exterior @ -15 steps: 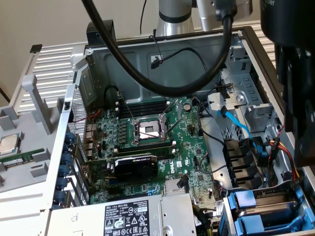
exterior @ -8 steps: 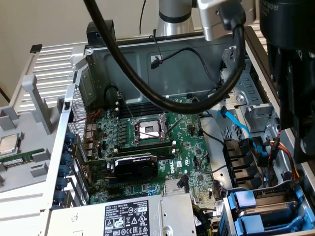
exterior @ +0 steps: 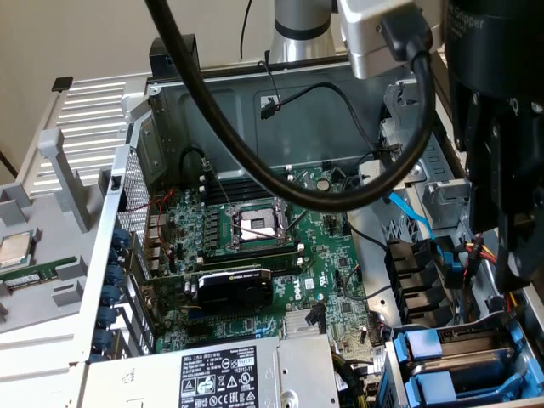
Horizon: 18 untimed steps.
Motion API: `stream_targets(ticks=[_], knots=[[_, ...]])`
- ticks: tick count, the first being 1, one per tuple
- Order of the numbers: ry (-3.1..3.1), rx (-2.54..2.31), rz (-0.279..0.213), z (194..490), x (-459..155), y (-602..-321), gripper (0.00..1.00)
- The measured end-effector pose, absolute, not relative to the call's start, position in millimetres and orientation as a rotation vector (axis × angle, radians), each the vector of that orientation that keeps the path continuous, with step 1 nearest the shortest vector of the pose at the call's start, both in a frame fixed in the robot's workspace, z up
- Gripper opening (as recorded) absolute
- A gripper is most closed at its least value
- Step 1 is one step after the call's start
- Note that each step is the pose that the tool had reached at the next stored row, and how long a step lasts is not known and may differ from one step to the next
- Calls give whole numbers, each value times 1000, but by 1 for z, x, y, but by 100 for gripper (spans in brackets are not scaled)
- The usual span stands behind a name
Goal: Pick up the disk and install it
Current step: 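Insert the first disk wire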
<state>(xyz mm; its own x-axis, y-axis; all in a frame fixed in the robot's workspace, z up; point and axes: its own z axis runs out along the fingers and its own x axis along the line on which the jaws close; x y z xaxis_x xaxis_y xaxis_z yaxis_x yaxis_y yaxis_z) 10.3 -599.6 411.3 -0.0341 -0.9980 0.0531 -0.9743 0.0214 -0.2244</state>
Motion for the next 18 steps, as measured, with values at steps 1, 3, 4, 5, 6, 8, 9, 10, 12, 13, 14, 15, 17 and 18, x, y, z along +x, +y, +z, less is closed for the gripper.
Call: stream_targets(ticks=[1,3,4,5,6,8,9,10,12,13,14,15,17,18], knots=[[2154,-2105,-295,411,10,-600,49],[2143,-2124,-286,411,10,-600,49],[2138,-2131,-283,411,10,-600,49],[2133,-2139,-279,411,11,-600,49],[2130,-2145,-276,411,11,-601,49],[2128,-2153,-270,411,11,-604,49],[2128,-2156,-267,411,11,-605,49],[2128,-2158,-265,411,12,-607,49],[2129,-2162,-261,411,12,-611,49],[2129,-2163,-259,411,13,-614,49],[2129,-2164,-258,411,14,-616,49],[2130,-2165,-257,411,15,-618,49],[2130,-2165,-255,411,18,-620,49],[2129,-2166,-253,411,20,-621,49]])
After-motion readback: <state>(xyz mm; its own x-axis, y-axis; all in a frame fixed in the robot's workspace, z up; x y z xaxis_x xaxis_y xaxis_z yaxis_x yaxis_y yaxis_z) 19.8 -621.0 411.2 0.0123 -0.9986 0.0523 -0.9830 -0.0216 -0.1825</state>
